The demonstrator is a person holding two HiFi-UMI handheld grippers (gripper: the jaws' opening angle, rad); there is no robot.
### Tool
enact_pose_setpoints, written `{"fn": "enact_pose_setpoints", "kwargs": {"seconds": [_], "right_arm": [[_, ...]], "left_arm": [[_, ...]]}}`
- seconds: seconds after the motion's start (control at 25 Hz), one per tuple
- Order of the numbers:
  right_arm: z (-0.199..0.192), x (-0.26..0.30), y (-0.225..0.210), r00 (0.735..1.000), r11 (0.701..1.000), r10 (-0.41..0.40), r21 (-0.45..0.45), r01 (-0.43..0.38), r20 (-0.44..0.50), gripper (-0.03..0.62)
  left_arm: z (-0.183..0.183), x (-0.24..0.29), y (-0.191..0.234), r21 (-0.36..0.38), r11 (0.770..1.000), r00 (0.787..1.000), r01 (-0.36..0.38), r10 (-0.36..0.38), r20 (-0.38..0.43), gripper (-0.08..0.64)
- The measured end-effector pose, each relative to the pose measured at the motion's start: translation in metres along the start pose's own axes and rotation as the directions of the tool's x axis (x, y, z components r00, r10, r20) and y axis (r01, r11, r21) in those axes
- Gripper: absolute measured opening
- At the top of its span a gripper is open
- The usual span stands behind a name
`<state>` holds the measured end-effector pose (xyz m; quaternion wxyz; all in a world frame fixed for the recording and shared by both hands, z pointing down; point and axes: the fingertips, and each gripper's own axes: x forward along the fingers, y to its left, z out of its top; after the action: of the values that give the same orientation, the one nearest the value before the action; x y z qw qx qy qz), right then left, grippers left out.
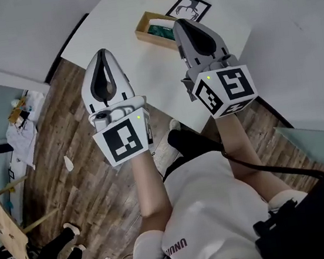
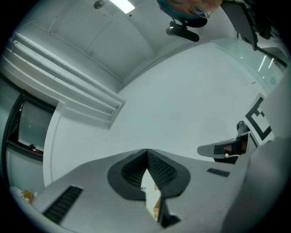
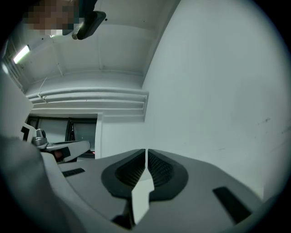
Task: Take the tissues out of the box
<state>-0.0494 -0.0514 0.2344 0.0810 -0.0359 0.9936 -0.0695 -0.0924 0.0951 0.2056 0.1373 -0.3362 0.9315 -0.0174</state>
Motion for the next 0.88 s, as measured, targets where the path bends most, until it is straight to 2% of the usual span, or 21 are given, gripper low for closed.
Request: {"fn": "enact_pose_setpoints", "kwargs": {"seconds": [0.16,0.28,0.4,0.72,0.88], "right_arm": [[-0.005,0.018,-0.036,0.998,0.998,-0.067,0.005,0.067,-0.011,0.021],[-0.012,0.045,-0.047,0.993,0.993,-0.12,-0.001,0.12,-0.018,0.021],[-0.015,0.058,-0.057,0.987,0.987,-0.16,-0.017,0.16,-0.029,0.021],[-0.024,0.046,-0.089,0.966,0.968,-0.249,-0.021,0.248,-0.074,0.021],[-0.041,0.041,-0.096,0.96,0.966,-0.257,-0.028,0.255,-0.115,0.021]], "left_arm": [[-0.012,0.036,-0.005,0.01,0.999,0.999,0.035,-0.035,-0.015,0.012],[-0.029,0.066,0.011,0.013,0.998,0.997,0.063,-0.063,-0.045,0.012],[-0.035,0.088,0.019,0.008,0.996,0.995,0.094,-0.093,-0.025,0.012],[-0.053,0.114,-0.013,-0.046,0.978,0.978,0.201,-0.204,-0.051,0.012],[-0.064,0.121,-0.021,-0.05,0.971,0.969,0.234,-0.237,-0.066,0.012]]}}
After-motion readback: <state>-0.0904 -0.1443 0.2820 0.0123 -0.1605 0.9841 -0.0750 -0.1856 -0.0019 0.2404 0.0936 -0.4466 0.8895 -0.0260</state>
